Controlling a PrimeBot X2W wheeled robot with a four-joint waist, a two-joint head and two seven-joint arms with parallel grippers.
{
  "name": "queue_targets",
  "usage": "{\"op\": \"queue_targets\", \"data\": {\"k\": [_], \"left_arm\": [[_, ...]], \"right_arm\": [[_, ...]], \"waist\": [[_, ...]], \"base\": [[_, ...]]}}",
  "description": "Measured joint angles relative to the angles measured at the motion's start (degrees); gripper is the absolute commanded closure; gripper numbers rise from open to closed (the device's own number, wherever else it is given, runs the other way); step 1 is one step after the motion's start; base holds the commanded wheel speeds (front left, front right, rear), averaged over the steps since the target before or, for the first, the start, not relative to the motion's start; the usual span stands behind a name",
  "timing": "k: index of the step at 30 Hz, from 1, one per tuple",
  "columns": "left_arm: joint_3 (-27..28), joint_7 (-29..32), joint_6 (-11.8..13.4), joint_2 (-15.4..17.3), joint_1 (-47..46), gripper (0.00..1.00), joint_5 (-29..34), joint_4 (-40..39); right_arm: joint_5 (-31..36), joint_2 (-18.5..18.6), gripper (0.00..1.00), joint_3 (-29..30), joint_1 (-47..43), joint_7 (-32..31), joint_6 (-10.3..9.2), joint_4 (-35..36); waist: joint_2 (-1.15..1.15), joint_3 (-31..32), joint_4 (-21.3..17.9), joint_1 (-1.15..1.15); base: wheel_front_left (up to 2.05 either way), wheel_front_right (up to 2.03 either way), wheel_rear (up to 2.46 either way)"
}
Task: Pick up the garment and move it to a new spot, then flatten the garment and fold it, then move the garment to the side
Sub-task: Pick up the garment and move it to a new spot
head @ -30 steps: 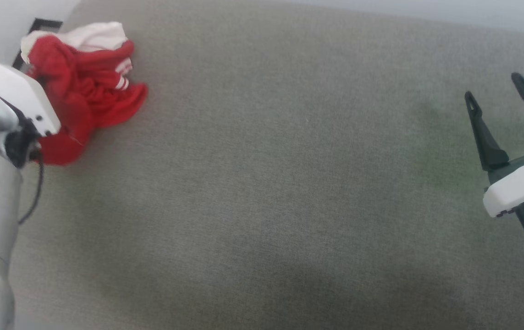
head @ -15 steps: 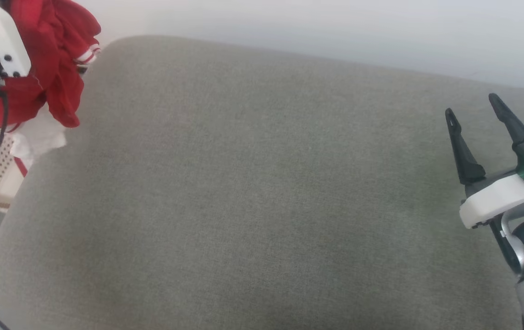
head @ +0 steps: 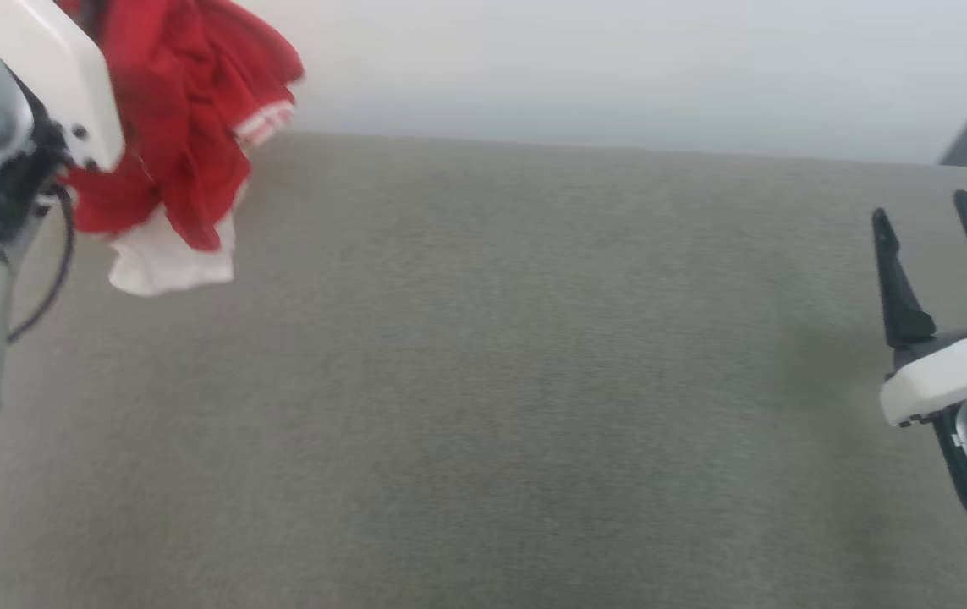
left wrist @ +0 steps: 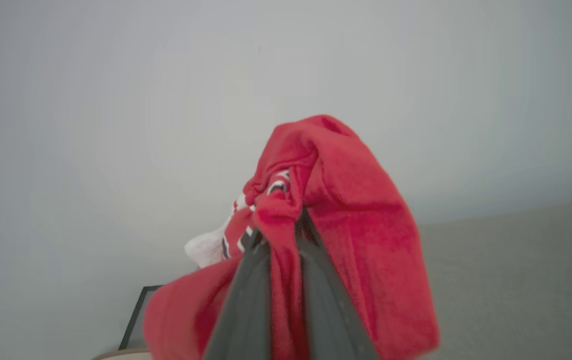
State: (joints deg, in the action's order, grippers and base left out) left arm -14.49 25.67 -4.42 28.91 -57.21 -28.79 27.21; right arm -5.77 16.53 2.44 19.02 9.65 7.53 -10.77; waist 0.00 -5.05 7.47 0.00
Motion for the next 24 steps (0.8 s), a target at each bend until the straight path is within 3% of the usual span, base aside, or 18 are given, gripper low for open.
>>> {"op": "queue_targets", "data": {"k": [13,24], "left_arm": [[-0.18,13.37,7.64,1.01,14.62,1.00,-3.69,-26.21],[-5.26,18.70,10.80,-1.99,23.85,1.00,-4.95,-29.80]], "right_arm": [[1.77,-1.12,0.00,5.72,-1.14,2.47,0.00,-4.15],[1.82,-3.48,0.00,6.89,-0.79,4.55,0.00,-8.05]], "waist": [[0.00,0.65,-10.44,0.00],[0.00,-1.68,-17.10,0.00]], "base": [[0.00,0.00,0.00],[0.00,0.00,0.00]]}}
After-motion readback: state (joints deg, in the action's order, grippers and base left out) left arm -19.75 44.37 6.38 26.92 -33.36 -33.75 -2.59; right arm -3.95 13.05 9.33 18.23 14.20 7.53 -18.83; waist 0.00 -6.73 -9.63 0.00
